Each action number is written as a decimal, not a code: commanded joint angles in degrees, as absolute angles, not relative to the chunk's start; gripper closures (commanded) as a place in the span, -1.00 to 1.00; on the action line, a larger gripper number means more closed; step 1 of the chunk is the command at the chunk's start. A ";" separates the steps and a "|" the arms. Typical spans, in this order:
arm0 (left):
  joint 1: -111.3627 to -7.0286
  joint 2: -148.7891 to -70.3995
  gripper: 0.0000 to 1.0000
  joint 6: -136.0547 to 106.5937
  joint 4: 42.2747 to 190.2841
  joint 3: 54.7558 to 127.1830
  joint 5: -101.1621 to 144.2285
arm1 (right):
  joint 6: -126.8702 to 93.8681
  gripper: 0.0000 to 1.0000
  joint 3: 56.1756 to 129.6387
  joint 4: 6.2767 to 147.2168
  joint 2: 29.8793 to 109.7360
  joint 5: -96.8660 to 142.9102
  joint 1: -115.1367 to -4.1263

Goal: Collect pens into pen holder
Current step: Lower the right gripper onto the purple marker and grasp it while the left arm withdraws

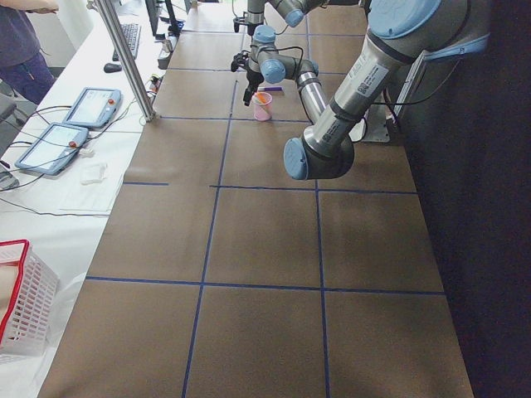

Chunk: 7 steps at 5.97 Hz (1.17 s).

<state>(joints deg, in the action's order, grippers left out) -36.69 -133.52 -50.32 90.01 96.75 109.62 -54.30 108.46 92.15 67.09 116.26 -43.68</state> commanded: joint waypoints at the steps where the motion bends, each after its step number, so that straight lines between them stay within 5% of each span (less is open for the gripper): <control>1: -42.44 -130.44 -0.99 -46.23 88.42 97.03 120.20 | -57.99 -0.88 107.93 91.14 68.98 113.91 -39.57; 4: -42.54 -130.43 -1.00 -46.23 88.42 97.91 120.32 | -59.24 -0.67 98.39 82.75 68.21 112.94 -35.96; 7: -42.54 -130.34 -1.00 -46.32 88.42 98.17 120.32 | -59.24 -0.47 97.03 82.09 67.94 112.67 -33.84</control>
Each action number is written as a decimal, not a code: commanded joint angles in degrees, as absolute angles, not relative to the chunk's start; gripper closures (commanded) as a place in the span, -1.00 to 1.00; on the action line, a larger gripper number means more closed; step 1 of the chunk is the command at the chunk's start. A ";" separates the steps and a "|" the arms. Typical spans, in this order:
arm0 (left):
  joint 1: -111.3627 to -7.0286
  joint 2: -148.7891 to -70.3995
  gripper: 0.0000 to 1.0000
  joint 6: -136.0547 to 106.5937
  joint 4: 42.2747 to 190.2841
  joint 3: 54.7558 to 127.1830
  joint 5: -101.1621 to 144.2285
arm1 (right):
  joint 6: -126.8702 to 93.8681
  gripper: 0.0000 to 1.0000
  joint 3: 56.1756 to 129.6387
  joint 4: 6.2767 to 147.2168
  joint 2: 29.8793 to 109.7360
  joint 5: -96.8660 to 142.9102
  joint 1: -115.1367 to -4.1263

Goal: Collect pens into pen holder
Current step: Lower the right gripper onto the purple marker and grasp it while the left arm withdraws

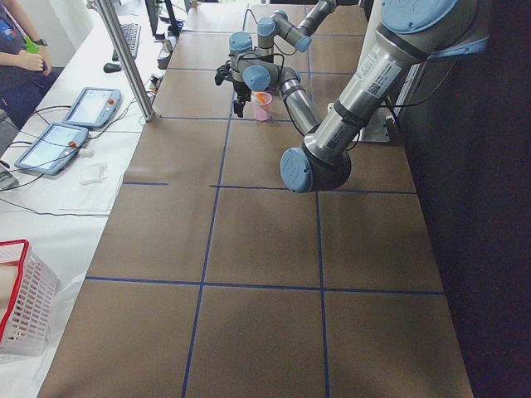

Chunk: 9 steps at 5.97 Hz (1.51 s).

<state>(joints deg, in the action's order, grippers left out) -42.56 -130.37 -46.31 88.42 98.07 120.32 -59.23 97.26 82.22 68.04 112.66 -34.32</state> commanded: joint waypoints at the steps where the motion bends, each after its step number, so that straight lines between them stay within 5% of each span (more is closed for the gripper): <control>1: -42.54 -130.34 -1.00 -46.41 88.42 98.17 120.32 | -59.15 -0.33 96.86 82.09 67.59 112.59 -33.32; 2: -42.54 -130.25 -1.00 -46.41 88.42 98.17 120.24 | -59.15 -0.11 96.94 82.09 67.50 112.67 -33.31; 4: -42.54 -130.25 -1.00 -46.76 88.42 98.61 120.23 | -58.98 0.75 97.03 82.09 67.50 112.76 -33.14; 5: -42.54 -130.25 -1.00 -46.84 88.42 98.70 120.23 | -59.06 1.00 97.21 82.09 67.50 112.68 -33.22; 9: -42.45 -128.67 -1.00 -46.50 88.77 98.35 119.62 | -66.83 1.00 112.21 82.18 66.63 101.04 -38.23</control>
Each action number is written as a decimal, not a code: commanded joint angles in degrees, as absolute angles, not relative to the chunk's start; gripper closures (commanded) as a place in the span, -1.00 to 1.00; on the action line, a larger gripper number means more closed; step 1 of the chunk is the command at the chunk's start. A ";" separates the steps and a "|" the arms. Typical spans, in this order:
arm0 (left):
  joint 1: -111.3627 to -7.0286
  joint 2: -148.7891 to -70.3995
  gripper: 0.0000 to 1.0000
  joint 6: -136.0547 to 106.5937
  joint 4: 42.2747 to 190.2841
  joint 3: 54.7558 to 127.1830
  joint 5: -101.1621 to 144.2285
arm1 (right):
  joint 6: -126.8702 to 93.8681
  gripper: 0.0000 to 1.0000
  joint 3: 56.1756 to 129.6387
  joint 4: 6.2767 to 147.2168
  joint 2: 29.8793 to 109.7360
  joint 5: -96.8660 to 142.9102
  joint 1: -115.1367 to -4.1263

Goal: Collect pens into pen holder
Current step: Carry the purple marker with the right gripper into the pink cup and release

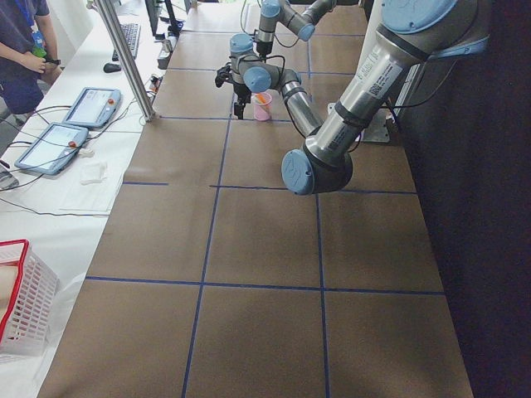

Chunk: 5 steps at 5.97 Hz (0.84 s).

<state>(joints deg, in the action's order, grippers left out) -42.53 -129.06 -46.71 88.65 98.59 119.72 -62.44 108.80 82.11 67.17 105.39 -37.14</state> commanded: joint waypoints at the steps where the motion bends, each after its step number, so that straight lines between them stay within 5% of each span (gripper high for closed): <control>1: -42.36 -128.24 -1.00 -46.32 88.77 97.57 119.53 | -70.80 1.00 113.37 82.70 64.27 93.07 -37.36; 5: -41.75 -127.35 -1.00 -46.93 88.33 96.42 119.53 | -84.97 1.00 112.77 84.01 59.34 59.05 -21.30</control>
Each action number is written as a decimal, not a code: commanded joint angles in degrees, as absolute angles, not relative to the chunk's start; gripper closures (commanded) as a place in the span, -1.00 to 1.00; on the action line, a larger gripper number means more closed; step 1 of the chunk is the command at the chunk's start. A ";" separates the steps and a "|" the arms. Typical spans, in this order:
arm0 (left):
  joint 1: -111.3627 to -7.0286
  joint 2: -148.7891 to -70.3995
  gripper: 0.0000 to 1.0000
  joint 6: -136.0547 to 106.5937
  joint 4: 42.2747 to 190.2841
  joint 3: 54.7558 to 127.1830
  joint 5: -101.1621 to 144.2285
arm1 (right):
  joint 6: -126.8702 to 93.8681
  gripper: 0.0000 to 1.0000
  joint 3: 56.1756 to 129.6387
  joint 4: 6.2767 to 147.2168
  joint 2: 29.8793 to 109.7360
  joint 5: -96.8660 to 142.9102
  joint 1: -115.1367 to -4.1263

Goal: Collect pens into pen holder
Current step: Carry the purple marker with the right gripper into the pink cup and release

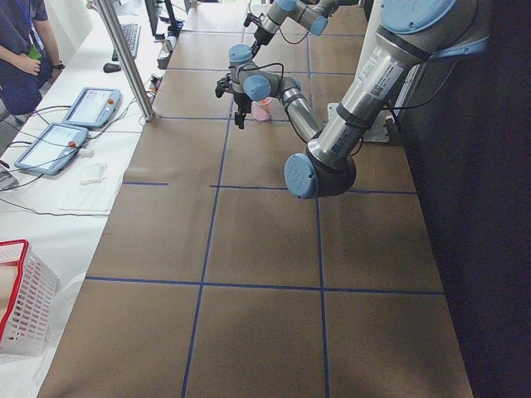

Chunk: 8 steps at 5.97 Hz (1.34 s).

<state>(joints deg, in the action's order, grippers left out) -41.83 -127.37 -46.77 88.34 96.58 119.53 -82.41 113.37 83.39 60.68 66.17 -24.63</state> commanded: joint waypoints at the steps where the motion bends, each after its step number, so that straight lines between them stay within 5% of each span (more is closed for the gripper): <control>1: -41.75 -127.27 -1.00 -46.85 88.33 96.42 119.62 | -86.03 1.00 110.85 84.11 57.15 57.93 -20.40; 8: -41.75 -127.71 -1.00 -47.29 88.33 96.24 119.71 | -88.86 0.99 102.84 84.20 56.07 43.70 -12.75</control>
<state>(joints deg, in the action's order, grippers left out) -41.75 -127.68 -47.22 88.33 96.22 119.71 -88.86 103.43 84.14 56.01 45.05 -13.13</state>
